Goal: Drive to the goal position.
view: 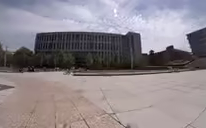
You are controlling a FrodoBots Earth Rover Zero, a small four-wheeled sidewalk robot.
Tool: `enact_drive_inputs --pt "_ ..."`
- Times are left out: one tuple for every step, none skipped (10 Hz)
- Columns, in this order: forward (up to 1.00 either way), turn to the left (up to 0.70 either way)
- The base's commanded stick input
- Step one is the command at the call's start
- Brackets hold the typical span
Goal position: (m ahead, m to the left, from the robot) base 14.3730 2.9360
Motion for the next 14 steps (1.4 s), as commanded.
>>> enact_drive_inputs --pt "0.45 0.27" --pt "0.45 0.27" --pt "0.45 0.27" --pt "0.45 0.27" --pt "0.45 0.27" --pt "0.45 0.27" --pt "0.45 0.27" --pt "0.45 0.27" --pt "0.45 0.27" --pt "0.45 0.27" --pt "0.45 0.27" --pt "0.45 0.27" --pt "0.45 0.27" --pt "0.45 0.27"
